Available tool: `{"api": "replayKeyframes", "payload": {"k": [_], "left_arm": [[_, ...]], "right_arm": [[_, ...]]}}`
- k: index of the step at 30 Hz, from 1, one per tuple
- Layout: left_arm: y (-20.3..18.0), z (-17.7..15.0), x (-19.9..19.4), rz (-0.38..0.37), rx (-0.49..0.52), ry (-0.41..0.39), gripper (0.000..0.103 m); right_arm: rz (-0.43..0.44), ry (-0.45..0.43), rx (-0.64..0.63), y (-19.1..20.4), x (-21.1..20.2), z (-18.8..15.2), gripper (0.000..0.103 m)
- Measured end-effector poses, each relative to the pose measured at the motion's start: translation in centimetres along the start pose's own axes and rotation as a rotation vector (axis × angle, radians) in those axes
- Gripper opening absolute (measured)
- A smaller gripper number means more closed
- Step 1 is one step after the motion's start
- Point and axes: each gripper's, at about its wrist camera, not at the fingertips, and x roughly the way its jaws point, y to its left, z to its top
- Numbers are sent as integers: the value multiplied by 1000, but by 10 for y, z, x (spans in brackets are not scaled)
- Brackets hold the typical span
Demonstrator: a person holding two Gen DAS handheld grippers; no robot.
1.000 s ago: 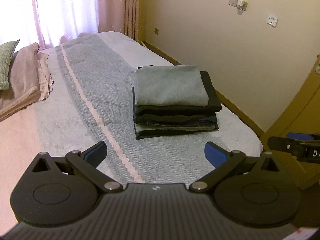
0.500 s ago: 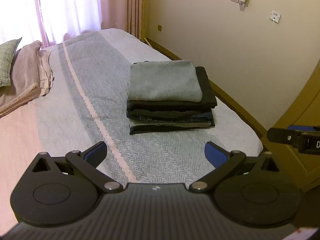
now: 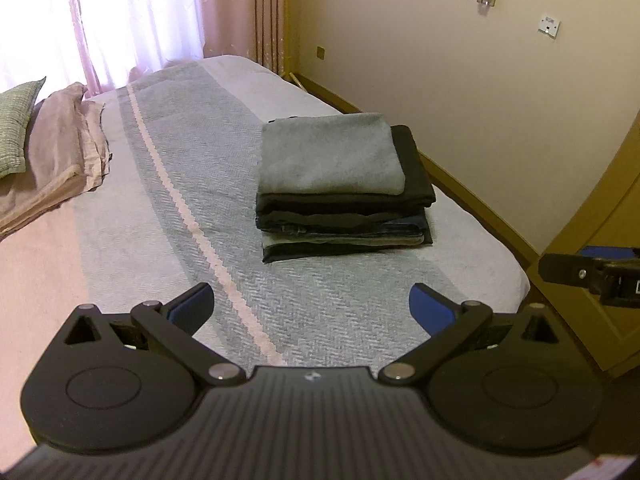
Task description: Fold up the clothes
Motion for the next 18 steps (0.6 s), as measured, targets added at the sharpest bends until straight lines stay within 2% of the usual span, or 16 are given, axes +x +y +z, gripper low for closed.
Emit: {"api": "replayKeyframes", "payload": {"k": [7,12,18], "left_arm": [[6,-3,-3,6,-2,0,102],[9,-2,-3,5,-8,5,102],[9,-3,-4,1,7,7,102]], "right_arm": [[-14,4,-14,8,1,-2,78],[-32,2,-13,12,1,-3,92],[-47,20,-18,15,3,-6,95]]}}
